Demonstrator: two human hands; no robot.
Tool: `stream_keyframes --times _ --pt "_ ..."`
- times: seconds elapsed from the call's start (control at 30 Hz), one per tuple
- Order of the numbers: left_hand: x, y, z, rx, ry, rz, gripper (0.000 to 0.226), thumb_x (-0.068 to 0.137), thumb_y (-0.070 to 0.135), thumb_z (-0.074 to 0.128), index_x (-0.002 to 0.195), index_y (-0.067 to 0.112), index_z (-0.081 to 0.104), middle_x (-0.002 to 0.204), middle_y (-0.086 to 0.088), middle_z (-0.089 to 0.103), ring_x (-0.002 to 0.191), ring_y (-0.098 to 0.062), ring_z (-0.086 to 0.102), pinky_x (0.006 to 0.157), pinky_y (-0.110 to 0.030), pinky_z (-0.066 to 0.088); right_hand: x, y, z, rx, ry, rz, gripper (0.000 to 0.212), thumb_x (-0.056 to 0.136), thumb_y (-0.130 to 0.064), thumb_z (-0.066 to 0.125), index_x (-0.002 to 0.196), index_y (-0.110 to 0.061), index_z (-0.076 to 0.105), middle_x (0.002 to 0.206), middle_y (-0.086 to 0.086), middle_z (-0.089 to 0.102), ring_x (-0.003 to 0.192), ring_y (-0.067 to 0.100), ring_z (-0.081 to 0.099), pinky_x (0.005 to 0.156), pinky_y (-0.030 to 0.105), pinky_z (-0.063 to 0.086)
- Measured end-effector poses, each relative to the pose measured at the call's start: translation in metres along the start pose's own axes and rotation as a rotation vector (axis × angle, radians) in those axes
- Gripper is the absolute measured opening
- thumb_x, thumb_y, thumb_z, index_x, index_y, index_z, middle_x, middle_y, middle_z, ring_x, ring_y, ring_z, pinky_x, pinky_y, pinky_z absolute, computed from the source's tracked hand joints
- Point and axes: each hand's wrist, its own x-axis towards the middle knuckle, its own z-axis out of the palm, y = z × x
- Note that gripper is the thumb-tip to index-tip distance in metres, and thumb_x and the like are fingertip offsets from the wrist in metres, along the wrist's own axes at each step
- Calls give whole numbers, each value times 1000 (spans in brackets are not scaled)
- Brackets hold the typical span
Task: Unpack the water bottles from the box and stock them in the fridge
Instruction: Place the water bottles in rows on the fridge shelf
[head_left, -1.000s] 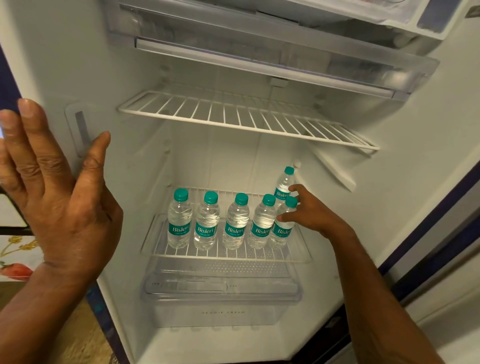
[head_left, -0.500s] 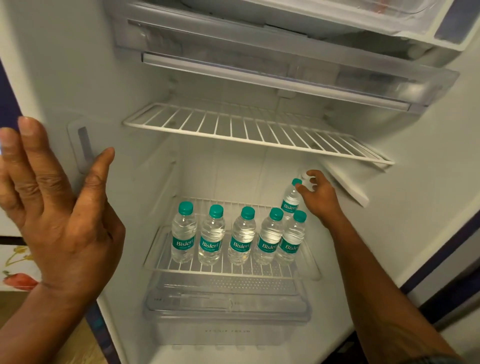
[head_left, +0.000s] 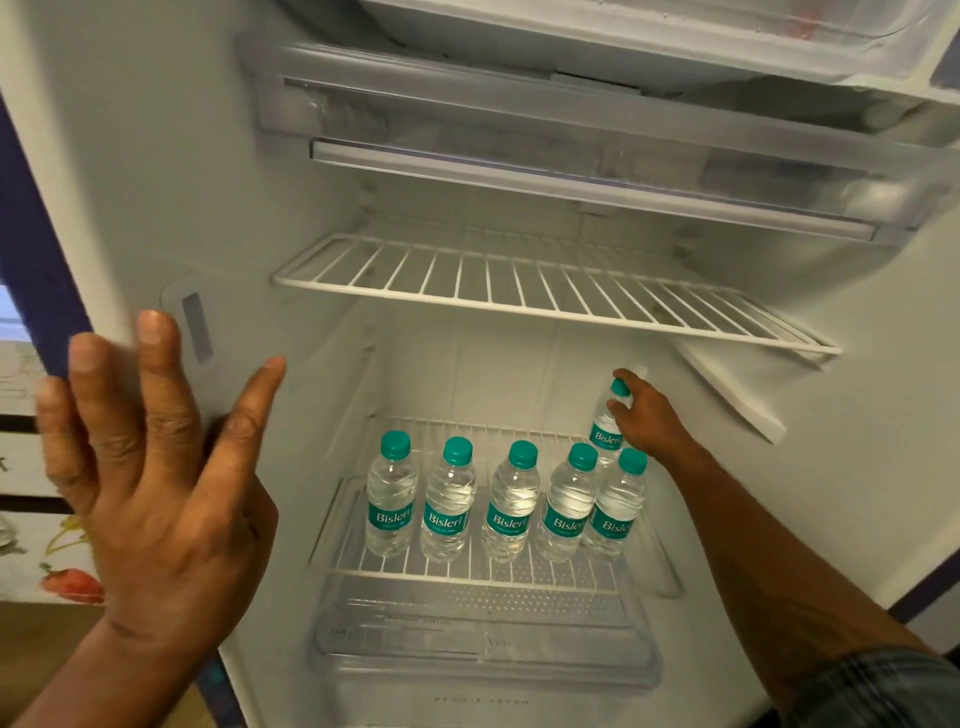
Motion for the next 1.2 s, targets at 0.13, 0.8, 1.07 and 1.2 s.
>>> stream_keyframes --times 0.13,0.8,1.07,1.2 --pt "6 3 -1 56 101 72 57 105 -7 47 157 17 45 172 -17 4 157 -48 5 103 -81 36 0 4 2 -49 43 -50 47 96 -12 58 141 -17 45 140 13 53 119 32 57 98 39 47" --pt "8 5 2 66 224 106 55 106 -4 49 156 18 45 171 -15 15 160 -33 -3 128 -52 4 -27 14 -3 38 94 -76 27 95 -19 62 118 -7 55 108 11 63 92 23 59 81 30 42" --pt "7 6 0 24 192 101 50 105 -6 47 151 12 53 167 -22 23 160 -33 -5 122 -65 16 -48 6 -18 -9 87 -82 26 92 -11 67 116 -7 59 105 5 59 92 22 57 80 27 41" --pt "7 5 1 -11 175 108 51 104 -8 49 151 11 52 164 -26 29 160 -31 -7 106 -80 34 -60 5 -24 -26 94 -99 18 88 -8 70 105 -8 62 96 6 62 86 22 57 78 26 40"
